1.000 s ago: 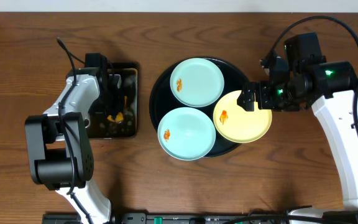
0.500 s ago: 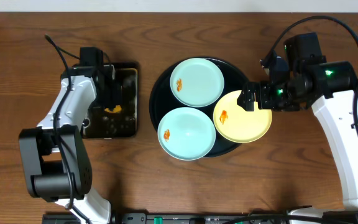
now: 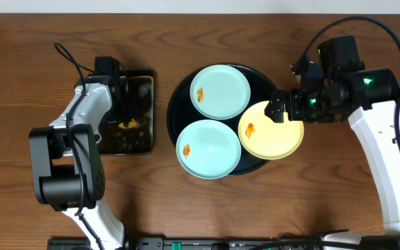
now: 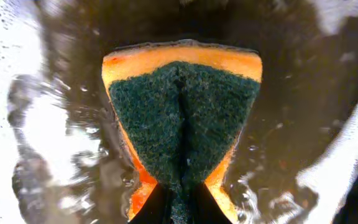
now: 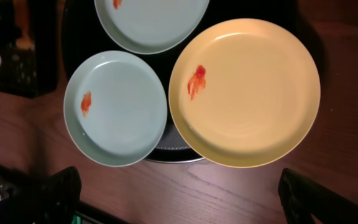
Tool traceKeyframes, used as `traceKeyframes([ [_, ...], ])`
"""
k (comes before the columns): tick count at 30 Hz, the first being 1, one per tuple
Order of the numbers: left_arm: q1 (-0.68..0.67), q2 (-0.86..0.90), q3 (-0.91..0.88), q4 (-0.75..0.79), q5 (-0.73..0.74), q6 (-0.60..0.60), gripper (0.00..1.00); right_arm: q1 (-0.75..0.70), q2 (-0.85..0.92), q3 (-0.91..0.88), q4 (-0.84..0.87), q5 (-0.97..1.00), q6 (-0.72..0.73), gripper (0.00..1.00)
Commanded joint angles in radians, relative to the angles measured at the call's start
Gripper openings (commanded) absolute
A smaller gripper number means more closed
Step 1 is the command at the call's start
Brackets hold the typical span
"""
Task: Clean dirty plates on tray and stack at the side
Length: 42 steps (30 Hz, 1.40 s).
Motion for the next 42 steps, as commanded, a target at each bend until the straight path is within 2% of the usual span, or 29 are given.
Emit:
traceKeyframes([
  [1, 0.000, 0.051, -0.026, -0.008, -0.016, -0.019, 0.08, 0.011, -0.004, 0.017, 0.002, 0.006, 0.000, 0.99],
  [10, 0.000, 0.008, 0.003, -0.057, -0.016, -0.018, 0.07, 0.011, -0.004, 0.016, 0.050, 0.006, 0.000, 0.99],
  [18, -0.001, -0.209, 0.061, -0.127, 0.007, -0.018, 0.07, 0.013, 0.059, 0.016, 0.164, 0.004, 0.000, 0.99],
  [24, -0.014, -0.346, 0.061, -0.129, 0.011, -0.018, 0.07, 0.023, 0.188, 0.016, 0.303, -0.024, 0.000, 0.89],
  [28, -0.034, -0.374, 0.061, -0.135, 0.012, -0.018, 0.07, 0.044, 0.315, 0.016, 0.386, -0.004, 0.000, 0.85],
  [32, -0.062, -0.374, 0.061, -0.122, 0.105, -0.028, 0.07, 0.051, 0.421, 0.016, 0.501, -0.005, 0.007, 0.75],
  [36, -0.139, -0.374, 0.061, -0.018, 0.218, -0.126, 0.07, 0.052, 0.534, 0.016, 0.602, -0.002, 0.008, 0.60],
  [38, -0.192, -0.372, 0.061, 0.037, 0.239, -0.160, 0.07, 0.053, 0.569, 0.016, 0.636, -0.002, 0.016, 0.59],
  [42, -0.306, -0.357, 0.061, 0.134, 0.235, -0.169, 0.07, 0.053, 0.620, 0.016, 0.687, -0.002, 0.031, 0.52],
])
